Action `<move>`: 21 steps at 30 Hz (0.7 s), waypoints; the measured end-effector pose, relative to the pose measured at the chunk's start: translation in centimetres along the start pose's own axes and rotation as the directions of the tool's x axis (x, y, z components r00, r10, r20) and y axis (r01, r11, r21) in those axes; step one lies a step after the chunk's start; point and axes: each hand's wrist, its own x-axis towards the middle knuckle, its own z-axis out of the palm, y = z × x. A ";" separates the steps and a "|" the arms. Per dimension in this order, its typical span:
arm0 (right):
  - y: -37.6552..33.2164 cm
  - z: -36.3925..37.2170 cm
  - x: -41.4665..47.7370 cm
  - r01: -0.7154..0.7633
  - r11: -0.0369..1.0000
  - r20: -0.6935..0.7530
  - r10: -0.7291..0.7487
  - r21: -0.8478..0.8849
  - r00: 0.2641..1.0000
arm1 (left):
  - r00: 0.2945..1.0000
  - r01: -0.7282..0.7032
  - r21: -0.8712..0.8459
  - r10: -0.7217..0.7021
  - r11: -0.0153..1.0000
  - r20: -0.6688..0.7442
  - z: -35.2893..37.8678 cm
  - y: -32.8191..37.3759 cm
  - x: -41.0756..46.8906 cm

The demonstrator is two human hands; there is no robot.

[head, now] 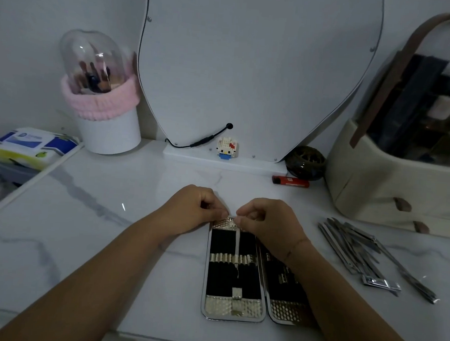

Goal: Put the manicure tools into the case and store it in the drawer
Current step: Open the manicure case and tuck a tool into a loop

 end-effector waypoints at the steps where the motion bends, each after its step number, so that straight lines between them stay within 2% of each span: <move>1: 0.0 -0.1 -0.1 0.001 1.000 0.007 -0.001 0.007 1.000 | 1.000 -0.001 0.001 0.001 1.000 -0.001 0.0 0.0 0.0; 11: 0.2 -0.3 -0.1 0.063 0.997 0.108 -0.058 -0.044 0.992 | 1.000 0.009 0.012 -0.009 1.000 -0.019 0.2 0.0 -0.1; 21: 0.3 -0.2 -0.3 0.089 0.996 0.099 -0.086 -0.027 0.991 | 1.000 0.007 0.009 -0.007 1.000 -0.021 0.2 -0.1 -0.1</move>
